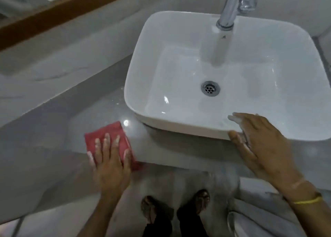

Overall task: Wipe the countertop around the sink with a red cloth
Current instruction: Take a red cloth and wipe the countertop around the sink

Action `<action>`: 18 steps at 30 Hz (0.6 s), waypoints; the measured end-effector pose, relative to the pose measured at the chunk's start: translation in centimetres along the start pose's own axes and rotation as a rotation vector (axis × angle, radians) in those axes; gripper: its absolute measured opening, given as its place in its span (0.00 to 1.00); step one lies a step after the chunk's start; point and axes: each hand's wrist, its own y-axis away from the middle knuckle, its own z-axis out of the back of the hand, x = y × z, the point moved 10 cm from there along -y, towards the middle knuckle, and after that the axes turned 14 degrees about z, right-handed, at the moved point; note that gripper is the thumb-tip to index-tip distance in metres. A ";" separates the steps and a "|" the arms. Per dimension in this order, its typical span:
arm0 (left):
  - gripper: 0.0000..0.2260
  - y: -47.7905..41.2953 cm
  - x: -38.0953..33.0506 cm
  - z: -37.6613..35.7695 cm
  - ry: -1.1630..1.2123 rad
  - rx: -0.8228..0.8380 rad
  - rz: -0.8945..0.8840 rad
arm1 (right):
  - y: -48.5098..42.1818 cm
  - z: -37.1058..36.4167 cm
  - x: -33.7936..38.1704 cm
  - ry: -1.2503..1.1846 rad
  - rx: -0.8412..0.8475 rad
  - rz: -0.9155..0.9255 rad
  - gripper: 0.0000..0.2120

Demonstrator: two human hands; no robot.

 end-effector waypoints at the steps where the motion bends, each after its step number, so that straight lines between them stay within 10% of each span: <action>1: 0.26 -1.8 2.5 0.8 0.012 -0.016 0.088 | -0.4 0.0 0.3 -0.002 -0.002 -0.006 0.31; 5: 0.25 -3.8 4.2 1.3 0.079 -0.030 0.194 | -3.0 -0.9 3.3 -0.020 0.025 0.074 0.34; 12: 0.25 0.4 0.6 -0.2 0.023 0.008 -0.024 | -12.6 -5.9 19.0 0.180 0.162 0.767 0.33; 18: 0.22 -2.8 1.3 0.7 -0.044 -0.016 -0.032 | -16.0 -7.0 20.4 0.005 0.131 0.668 0.35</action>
